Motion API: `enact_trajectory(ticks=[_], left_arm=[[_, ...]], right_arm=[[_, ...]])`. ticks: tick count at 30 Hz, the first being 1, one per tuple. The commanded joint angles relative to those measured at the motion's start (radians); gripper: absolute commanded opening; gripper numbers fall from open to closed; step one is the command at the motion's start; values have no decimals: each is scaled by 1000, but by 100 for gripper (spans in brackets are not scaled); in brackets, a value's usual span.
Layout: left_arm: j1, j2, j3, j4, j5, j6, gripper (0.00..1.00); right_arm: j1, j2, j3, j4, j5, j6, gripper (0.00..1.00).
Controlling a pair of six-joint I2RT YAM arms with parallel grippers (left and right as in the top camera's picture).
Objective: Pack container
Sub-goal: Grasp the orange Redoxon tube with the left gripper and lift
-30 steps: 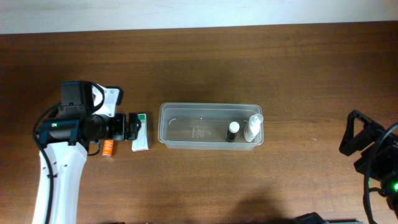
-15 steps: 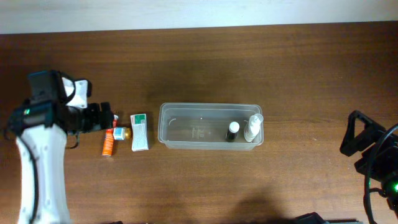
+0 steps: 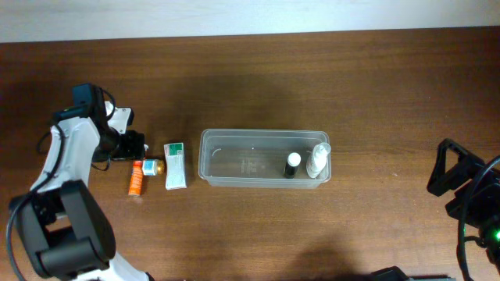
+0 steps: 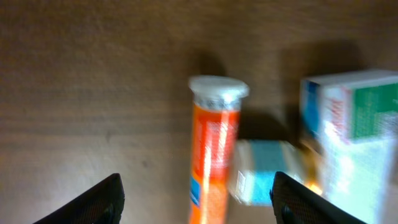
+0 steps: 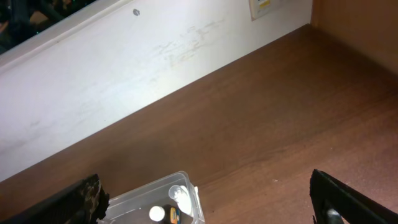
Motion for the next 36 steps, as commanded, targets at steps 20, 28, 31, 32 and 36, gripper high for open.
enact_trajectory(ticks=[20,28,31,32,36], left_arm=[[0,191,5,-26,-61,74,40],[0,191,5,-87,-58,45,39],[-1,189,7,-103,-58,41,30],[0,187,14,-114,-58,40,27],[-1,167,100,-200,-36,36,25]], right_arm=[[-9,3,0,2,16,-11,98],[-9,3,0,2,15,-11,98],[-9,3,0,2,15,-11,98],[-9,3,0,2,15,-11,98],[-9,3,0,2,15,-11,98]])
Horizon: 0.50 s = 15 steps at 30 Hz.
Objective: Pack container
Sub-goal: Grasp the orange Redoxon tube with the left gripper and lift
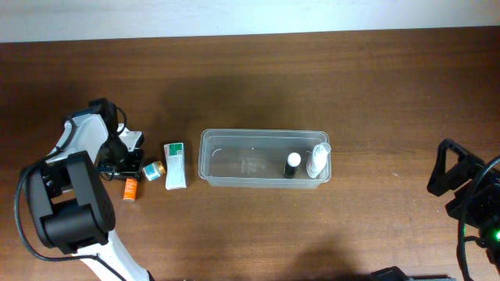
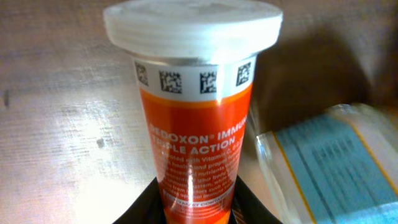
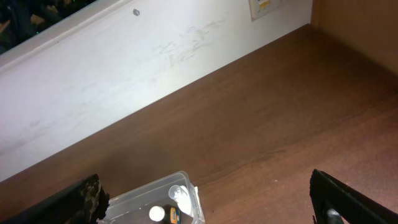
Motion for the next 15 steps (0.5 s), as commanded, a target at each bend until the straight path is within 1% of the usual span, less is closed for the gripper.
enact_trajectory(ticks=[1,5,9,12,14,15], left_arm=[[-1,-10,113,-62,32,-14,24],[-7,-49,266,-180,65,-18,16],[-45,-87,412,-273,153,-17,16],[-113,-119,516,-333,229,-12,15],[-191,-143,576,-355,305,49,16],[-226,-152,591,-354,320,69,16]], right_arm=[[-9,3,0,3,16,-10,98],[-9,3,0,3,15,-10,98],[-9,3,0,3,15,-10,98],[-9,3,0,3,15,-10,98],[-9,3,0,3,15,-10,98],[-9,3,0,3,15,-10,98]])
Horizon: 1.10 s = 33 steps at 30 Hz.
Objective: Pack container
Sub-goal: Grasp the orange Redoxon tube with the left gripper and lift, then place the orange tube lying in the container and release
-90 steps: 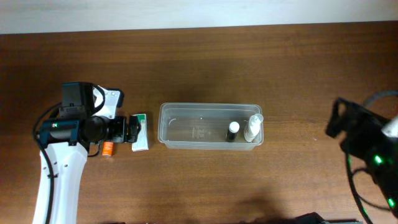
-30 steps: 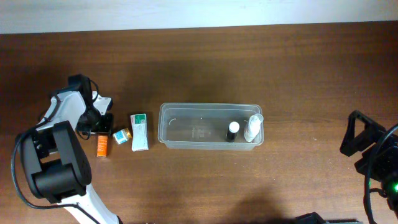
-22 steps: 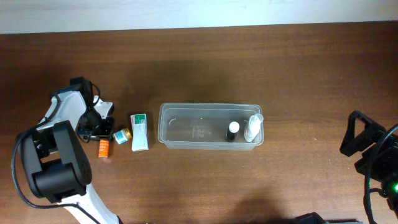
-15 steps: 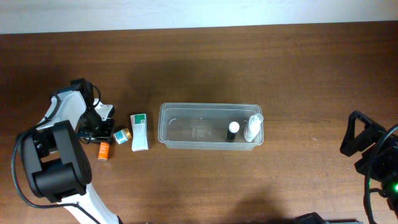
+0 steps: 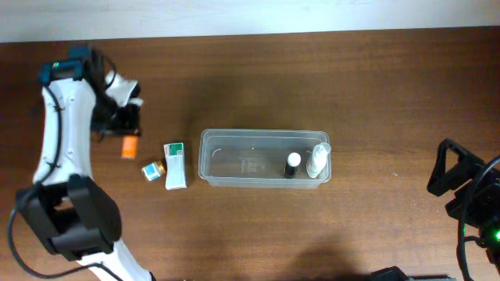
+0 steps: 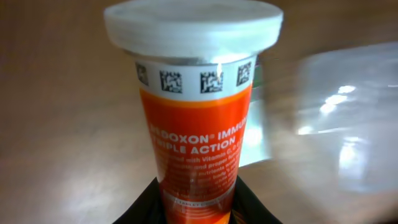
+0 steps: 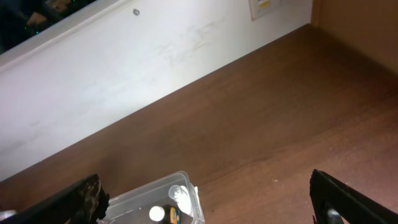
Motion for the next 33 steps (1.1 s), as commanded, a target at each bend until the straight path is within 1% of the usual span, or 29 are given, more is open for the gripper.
enact_trajectory(ticks=[1,4,9,12,14,19,26,28,33], left_arm=[[-157,-81,87,-7,151,91,16],[-333,-106,99,17,118,208,14],[-576,-89,82,53,-23,321,9],[-667,-69,50,97,-96,370,8],[-708,-42,28,124,-153,381,8],[-716,16,20,127,-175,400,8],[-700,108,16,117,-180,579,9],[-692,137,16,123,-198,587,9],[-673,210,10,117,-182,601,9]], right_arm=[[-9,3,0,3,15,-11,98],[-9,3,0,3,16,-11,98],[-9,3,0,3,15,-11,99],[-9,3,0,3,16,-11,99],[-9,3,0,3,15,-11,98],[-9,3,0,3,15,-11,98],[-9,3,0,3,15,-11,98],[-9,3,0,3,15,-11,98],[-9,3,0,3,15,-11,99]])
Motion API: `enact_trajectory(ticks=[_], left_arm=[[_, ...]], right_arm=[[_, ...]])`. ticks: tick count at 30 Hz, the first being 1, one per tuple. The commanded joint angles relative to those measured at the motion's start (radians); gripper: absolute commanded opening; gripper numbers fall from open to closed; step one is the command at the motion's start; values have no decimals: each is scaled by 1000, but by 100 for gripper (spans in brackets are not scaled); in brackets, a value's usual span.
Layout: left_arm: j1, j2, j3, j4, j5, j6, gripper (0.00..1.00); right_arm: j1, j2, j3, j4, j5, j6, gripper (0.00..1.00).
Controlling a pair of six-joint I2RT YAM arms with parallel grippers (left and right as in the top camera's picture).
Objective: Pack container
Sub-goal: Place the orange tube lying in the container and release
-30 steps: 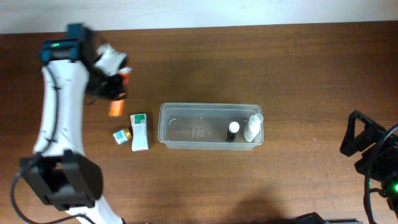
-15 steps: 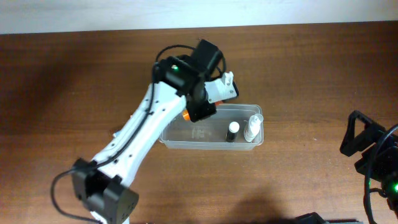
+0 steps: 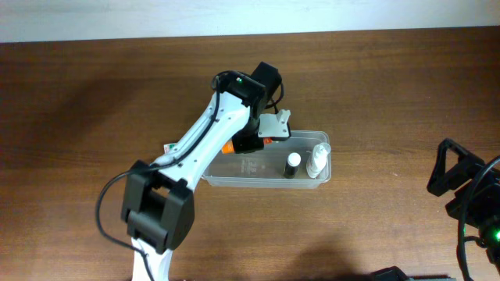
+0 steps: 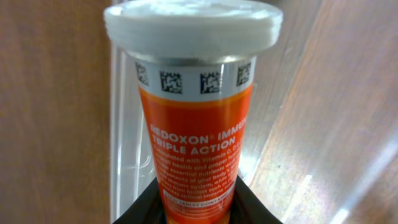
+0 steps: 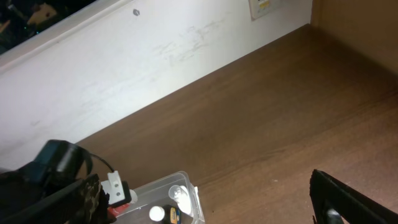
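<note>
An orange tube (image 4: 196, 118) with a white cap fills the left wrist view, and my left gripper (image 4: 196, 202) is shut on its lower end. Overhead, the left gripper (image 3: 255, 140) holds the orange tube (image 3: 227, 147) over the left-middle of the clear container (image 3: 209, 176). In the container's right end stand a dark bottle (image 3: 292, 164) with a white cap and a clear bottle (image 3: 318, 159). My right gripper (image 3: 462, 184) rests open at the table's right edge, far from the container; the right wrist view shows its fingers (image 5: 348, 199) wide apart.
A white and green box (image 3: 167, 147) lies left of the container, mostly hidden under my left arm. A white wall (image 5: 124, 74) runs along the table's far edge. The container (image 5: 186, 186) shows at the bottom of the right wrist view.
My left gripper, still shut on the orange tube, has moved from above the table's far left to over the container. The right arm has not moved.
My left gripper stood open over the orange tube, which lay beside a small bottle and the box. Then it was shut on the tube at the table. Then it held the tube raised at the far left, and now over the container.
</note>
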Motion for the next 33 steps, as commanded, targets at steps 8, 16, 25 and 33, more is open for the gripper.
enact_trajectory(ticks=[8,16,25,33], left_arm=[[17,108,-11,12,36,49,29],[21,107,-8,18,36,-26,52],[22,-13,76,-40,38,-112,52],[146,-279,97,-121,28,-264,72]], right_arm=[[-9,3,0,3,16,-10,98],[-9,3,0,3,15,-10,98],[-9,3,0,3,15,-10,98],[-9,3,0,3,15,-10,98]])
